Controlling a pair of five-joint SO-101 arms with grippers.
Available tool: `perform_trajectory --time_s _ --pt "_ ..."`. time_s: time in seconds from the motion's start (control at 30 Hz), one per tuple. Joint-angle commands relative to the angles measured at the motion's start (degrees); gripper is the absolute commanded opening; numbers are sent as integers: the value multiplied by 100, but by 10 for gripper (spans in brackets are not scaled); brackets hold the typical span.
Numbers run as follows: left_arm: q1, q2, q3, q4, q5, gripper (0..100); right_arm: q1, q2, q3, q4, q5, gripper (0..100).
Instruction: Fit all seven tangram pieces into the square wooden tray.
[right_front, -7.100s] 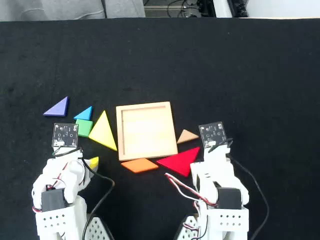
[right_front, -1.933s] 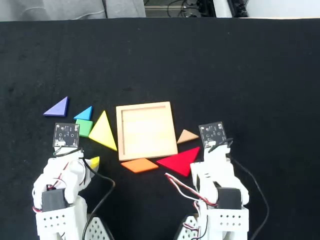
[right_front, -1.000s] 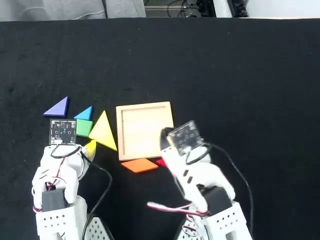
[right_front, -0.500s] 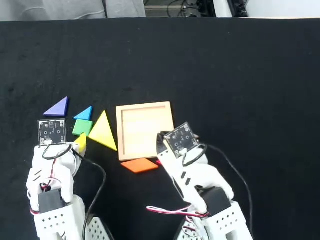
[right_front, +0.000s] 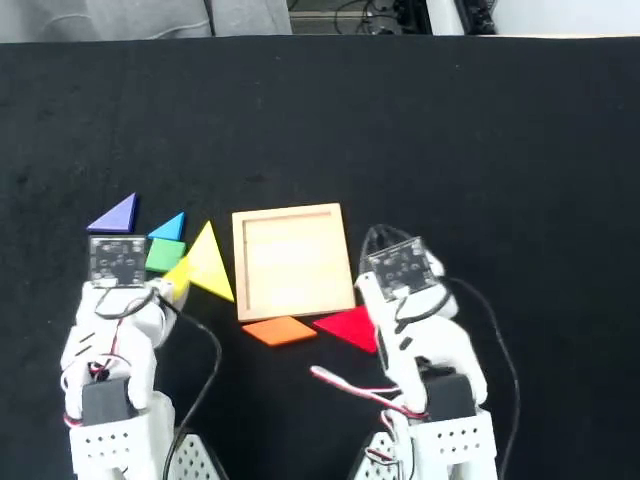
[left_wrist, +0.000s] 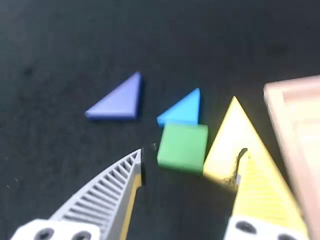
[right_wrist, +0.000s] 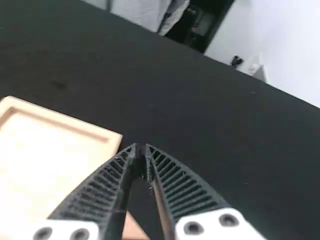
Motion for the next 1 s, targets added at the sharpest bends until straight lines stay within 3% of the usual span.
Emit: perform_trajectory --time_s 0.0,0.13,0.3,0.37,0.6,0.77,0.97 --pt "13 -62 -629 -193 1301 300 378 -435 -13 -167 35 22" --pt "-31 -62 -479 -624 1371 299 712 -444 -13 211 70 22" --pt "4 -62 4 -932 774 299 686 -453 -13 554 79 21" --pt "-31 -53 -110 -756 721 299 607 -453 -13 563 70 21" --pt "207 -9 -1604 1143 510 299 308 -400 -13 721 88 21" --pt "699 9 -1587 1310 -360 299 237 -418 -13 800 88 21" --pt "673 580 -1455 1134 -492 299 264 -418 -13 800 53 18"
